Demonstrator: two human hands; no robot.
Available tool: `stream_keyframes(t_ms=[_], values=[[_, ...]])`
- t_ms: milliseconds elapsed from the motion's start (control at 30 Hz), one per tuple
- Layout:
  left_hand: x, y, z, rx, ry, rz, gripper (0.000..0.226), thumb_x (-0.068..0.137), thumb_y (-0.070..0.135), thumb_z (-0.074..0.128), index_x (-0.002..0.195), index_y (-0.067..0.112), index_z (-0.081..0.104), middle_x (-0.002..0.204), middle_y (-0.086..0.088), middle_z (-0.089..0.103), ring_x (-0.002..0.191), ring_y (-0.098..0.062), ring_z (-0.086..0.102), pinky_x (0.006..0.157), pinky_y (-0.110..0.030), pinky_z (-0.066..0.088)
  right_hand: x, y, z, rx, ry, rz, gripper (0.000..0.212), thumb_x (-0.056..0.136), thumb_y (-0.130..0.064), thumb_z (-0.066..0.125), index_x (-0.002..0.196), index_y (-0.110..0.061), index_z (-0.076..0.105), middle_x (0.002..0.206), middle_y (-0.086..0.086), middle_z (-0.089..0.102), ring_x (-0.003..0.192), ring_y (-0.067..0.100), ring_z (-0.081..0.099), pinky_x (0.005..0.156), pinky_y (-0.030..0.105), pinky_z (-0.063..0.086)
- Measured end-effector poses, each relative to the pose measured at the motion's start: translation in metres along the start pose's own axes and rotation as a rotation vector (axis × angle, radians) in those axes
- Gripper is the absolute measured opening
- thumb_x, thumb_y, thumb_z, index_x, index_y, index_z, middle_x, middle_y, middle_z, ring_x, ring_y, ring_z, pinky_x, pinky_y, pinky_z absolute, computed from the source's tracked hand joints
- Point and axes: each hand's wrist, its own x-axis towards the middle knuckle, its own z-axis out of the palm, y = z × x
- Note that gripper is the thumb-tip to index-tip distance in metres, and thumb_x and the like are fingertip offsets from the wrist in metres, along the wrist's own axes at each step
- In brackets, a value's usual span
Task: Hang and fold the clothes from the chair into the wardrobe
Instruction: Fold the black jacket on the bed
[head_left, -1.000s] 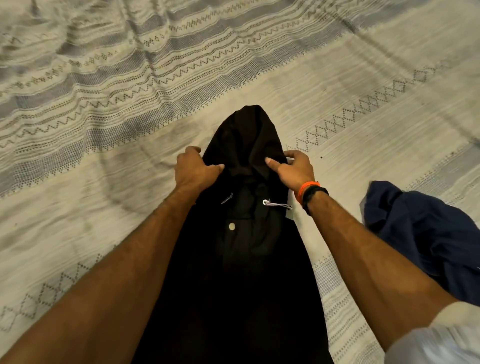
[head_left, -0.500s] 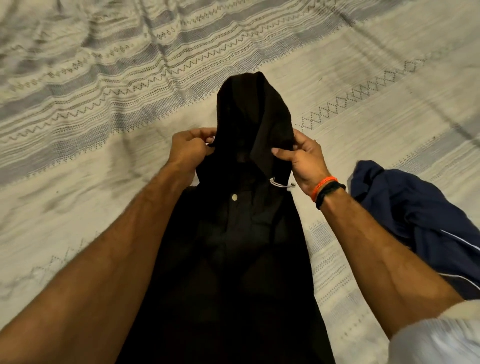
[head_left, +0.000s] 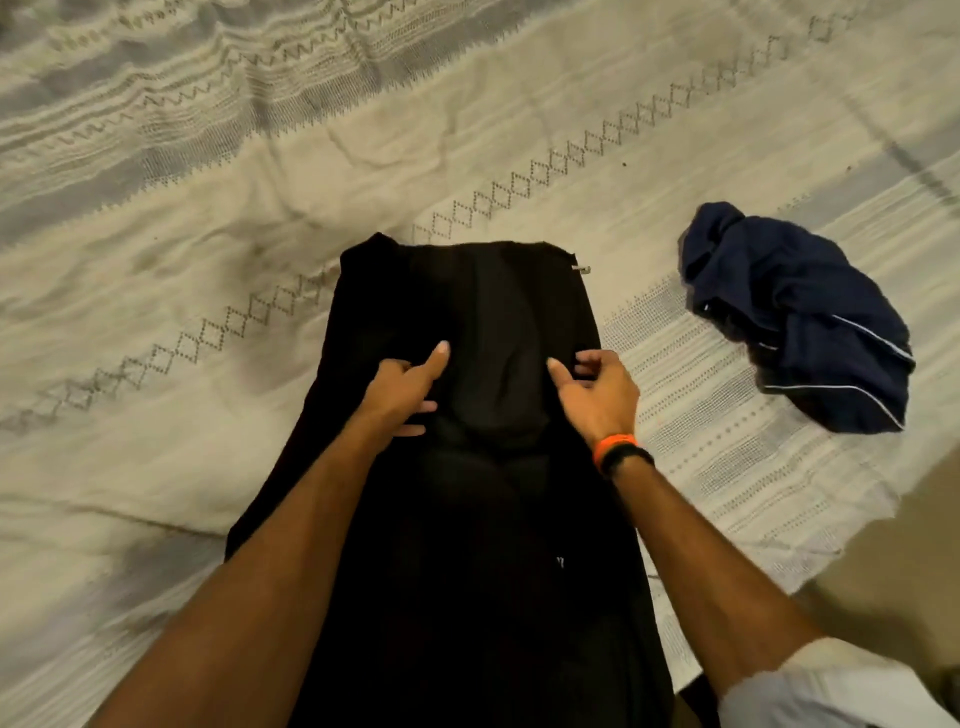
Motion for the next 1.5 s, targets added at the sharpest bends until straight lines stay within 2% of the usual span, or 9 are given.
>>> stream_keyframes(t_ms=[133, 200, 300, 433, 600, 767, 900, 1100, 1500], values=[[-0.004, -0.01, 0.02, -0.027, 0.064, 0.028, 0.084, 0.082, 0.038, 0.078, 0.148, 0.009, 0.034, 0.133, -0.003, 0.054, 0.106, -0.019, 0.06, 0.075, -0.035, 0.057, -0.011, 0.012, 0.031, 0.123, -0.123, 0.299, 0.076, 0.061, -0.065, 0.08, 0.113, -0.013, 0.059, 0.111, 0.008, 0.065, 0.104, 0.028, 0.064, 0.088, 0.041, 0.056], [-0.006, -0.01, 0.018, -0.121, 0.078, 0.079, 0.082, 0.081, 0.02, 0.08, 0.148, 0.007, 0.035, 0.128, 0.002, 0.053, 0.107, -0.018, 0.057, 0.071, -0.033, 0.056, -0.02, 0.015, 0.035, 0.315, -0.154, 0.339, 0.037, 0.068, -0.043, 0.085, 0.077, -0.02, 0.058, 0.085, 0.005, 0.065, 0.085, 0.02, 0.067, 0.064, 0.035, 0.058], [-0.003, -0.024, -0.002, -0.215, 0.084, 0.137, 0.066, 0.072, 0.01, 0.085, 0.131, 0.011, 0.055, 0.119, 0.0, 0.066, 0.1, -0.017, 0.067, 0.08, -0.04, 0.059, -0.035, 0.025, 0.034, 0.385, -0.32, 0.315, 0.045, 0.084, -0.01, 0.077, 0.054, -0.02, 0.044, 0.055, -0.009, 0.052, 0.06, 0.004, 0.054, 0.054, 0.028, 0.054], [-0.01, -0.062, -0.019, 0.117, 0.17, -0.028, 0.081, 0.067, 0.018, 0.09, 0.136, 0.008, 0.048, 0.126, -0.012, 0.062, 0.103, -0.029, 0.066, 0.08, -0.047, 0.061, -0.049, 0.046, 0.037, 0.17, -0.388, 0.394, 0.021, 0.08, -0.011, 0.081, 0.082, -0.015, 0.06, 0.089, 0.0, 0.064, 0.084, 0.02, 0.068, 0.072, 0.037, 0.061], [-0.019, -0.05, -0.011, 0.275, 0.278, 0.011, 0.087, 0.074, 0.018, 0.085, 0.142, 0.004, 0.034, 0.141, -0.02, 0.047, 0.127, -0.037, 0.05, 0.106, -0.042, 0.044, -0.049, 0.031, 0.028, -0.143, -0.274, 0.25, 0.059, 0.067, -0.035, 0.086, 0.115, -0.011, 0.062, 0.107, 0.007, 0.069, 0.097, 0.026, 0.069, 0.088, 0.035, 0.056], [-0.032, -0.018, 0.013, 0.48, 0.598, 0.7, 0.081, 0.078, 0.027, 0.074, 0.144, 0.002, 0.034, 0.148, -0.019, 0.033, 0.137, -0.033, 0.034, 0.113, -0.041, 0.031, -0.05, -0.007, 0.022, -0.262, 0.187, -0.403, 0.052, 0.072, -0.027, 0.068, 0.12, -0.014, 0.055, 0.119, 0.004, 0.058, 0.111, 0.025, 0.055, 0.086, 0.038, 0.048], [-0.004, -0.009, 0.026, 0.859, 0.566, 0.901, 0.085, 0.091, 0.05, 0.053, 0.153, 0.0, 0.022, 0.161, -0.021, 0.013, 0.149, -0.038, 0.014, 0.12, -0.051, 0.02, -0.016, -0.022, 0.041, -0.536, 0.115, -0.835, 0.07, 0.083, -0.034, 0.058, 0.145, -0.005, 0.041, 0.156, 0.019, 0.031, 0.144, 0.033, 0.03, 0.117, 0.044, 0.028], [0.054, -0.012, 0.013, 1.244, 0.499, 0.806, 0.119, 0.075, 0.091, 0.031, 0.157, 0.012, -0.002, 0.164, -0.014, -0.009, 0.151, -0.036, -0.009, 0.121, -0.056, -0.004, 0.047, 0.005, 0.057, -0.964, -0.058, -0.785, 0.095, 0.09, -0.069, 0.034, 0.158, -0.011, 0.0, 0.165, 0.015, -0.007, 0.152, 0.034, -0.005, 0.122, 0.053, 0.007], [0.106, -0.028, 0.007, 1.224, 0.474, 0.794, 0.113, 0.074, 0.094, 0.028, 0.158, 0.023, 0.001, 0.165, -0.011, -0.006, 0.15, -0.04, -0.007, 0.116, -0.066, 0.003, 0.072, 0.029, 0.087, -0.908, -0.026, -0.81, 0.092, 0.092, -0.071, 0.034, 0.158, -0.012, 0.012, 0.165, 0.012, 0.003, 0.152, 0.035, 0.002, 0.121, 0.056, 0.009]])
